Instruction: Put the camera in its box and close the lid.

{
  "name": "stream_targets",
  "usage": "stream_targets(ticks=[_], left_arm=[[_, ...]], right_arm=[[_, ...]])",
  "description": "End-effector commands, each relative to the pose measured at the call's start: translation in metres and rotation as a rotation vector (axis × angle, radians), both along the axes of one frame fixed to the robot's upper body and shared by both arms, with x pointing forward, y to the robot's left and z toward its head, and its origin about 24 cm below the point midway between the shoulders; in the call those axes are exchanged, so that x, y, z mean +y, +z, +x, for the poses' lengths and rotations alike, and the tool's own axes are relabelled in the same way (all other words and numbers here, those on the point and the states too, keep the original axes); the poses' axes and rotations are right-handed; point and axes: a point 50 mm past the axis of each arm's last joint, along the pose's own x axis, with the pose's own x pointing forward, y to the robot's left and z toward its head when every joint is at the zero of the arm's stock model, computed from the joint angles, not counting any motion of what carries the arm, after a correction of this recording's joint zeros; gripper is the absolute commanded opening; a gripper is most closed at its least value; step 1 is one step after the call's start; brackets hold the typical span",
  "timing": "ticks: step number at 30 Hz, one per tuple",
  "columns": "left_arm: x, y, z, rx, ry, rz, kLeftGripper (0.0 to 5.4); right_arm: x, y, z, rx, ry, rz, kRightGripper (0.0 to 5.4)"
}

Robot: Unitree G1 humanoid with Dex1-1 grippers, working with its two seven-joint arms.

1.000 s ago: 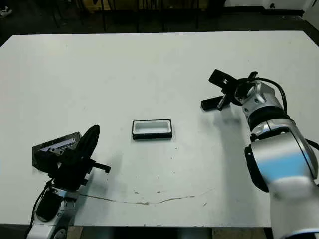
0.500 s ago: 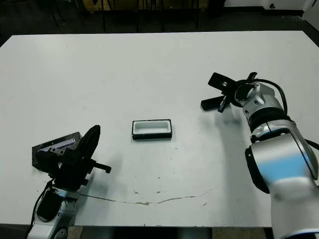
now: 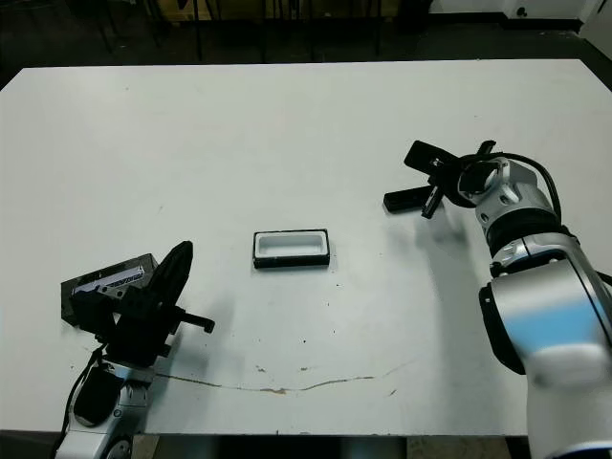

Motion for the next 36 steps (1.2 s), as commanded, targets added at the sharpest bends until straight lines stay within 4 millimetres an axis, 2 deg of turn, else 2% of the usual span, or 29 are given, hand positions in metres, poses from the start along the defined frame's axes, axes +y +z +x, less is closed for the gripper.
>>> stream_targets(ticks=[1, 7, 17, 23, 36], left_arm=[[0.001, -0.010, -0.005, 0.053, 0.011, -0.006, 0.00], [0.002, -0.011, -0.004, 0.053, 0.008, 0.001, 0.00], [0.001, -0.011, -0.004, 0.066, 0.008, -0.007, 0.00], [0.001, -0.011, -0.003, 0.063, 0.009, 0.000, 0.00], [-0.001, -0.013, -0.003, 0.067, 0.013, -0.005, 0.00]], right_arm=[[-0.010, -0.014, -0.010, 0.072, -0.006, 0.017, 0.02], [-0.017, -0.011, -0.014, 0.105, -0.033, 0.083, 0.02], [-0.027, -0.002, -0.020, 0.103, 0.074, 0.034, 0.02], [-0.033, 0.001, -0.026, 0.099, 0.119, 0.064, 0.02], [-0.021, -0.011, -0.044, 0.184, 0.211, 0.200, 0.02]])
